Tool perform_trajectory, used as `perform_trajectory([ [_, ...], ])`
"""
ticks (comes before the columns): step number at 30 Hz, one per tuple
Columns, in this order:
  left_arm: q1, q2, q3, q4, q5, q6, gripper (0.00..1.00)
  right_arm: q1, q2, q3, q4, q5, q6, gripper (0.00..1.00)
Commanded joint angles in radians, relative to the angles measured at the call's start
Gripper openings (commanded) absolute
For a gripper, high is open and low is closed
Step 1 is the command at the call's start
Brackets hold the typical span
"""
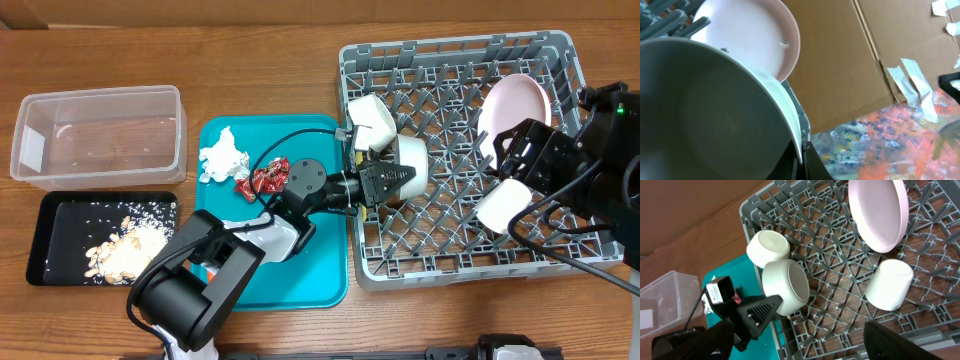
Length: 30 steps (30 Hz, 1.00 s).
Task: Sort waste into correct bins and load items into the dishwasher rack
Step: 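Lower the bowl into the rack and open the left gripper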
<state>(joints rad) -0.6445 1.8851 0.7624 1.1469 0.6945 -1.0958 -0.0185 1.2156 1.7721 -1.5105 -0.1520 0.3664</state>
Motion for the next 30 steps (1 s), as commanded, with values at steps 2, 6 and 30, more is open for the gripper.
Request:
perform_trajectory([
  [2,-0.003,0.006,-0.006,-0.042,0.019,0.026,0.04,-0.003,-0.004,0.002,-0.003,0.021,-0.003,0.86],
  [6,-0.003,0.006,-0.006,-0.031,0.020,0.026,0.04,-0.003,-0.004,0.002,-0.002,0.021,-0.002,0.86],
  [30,0.023,0.005,-0.010,0.036,0.056,-0.097,0.04,-0.003,-0.004,0.002,-0.002,0.032,-0.003,0.87],
])
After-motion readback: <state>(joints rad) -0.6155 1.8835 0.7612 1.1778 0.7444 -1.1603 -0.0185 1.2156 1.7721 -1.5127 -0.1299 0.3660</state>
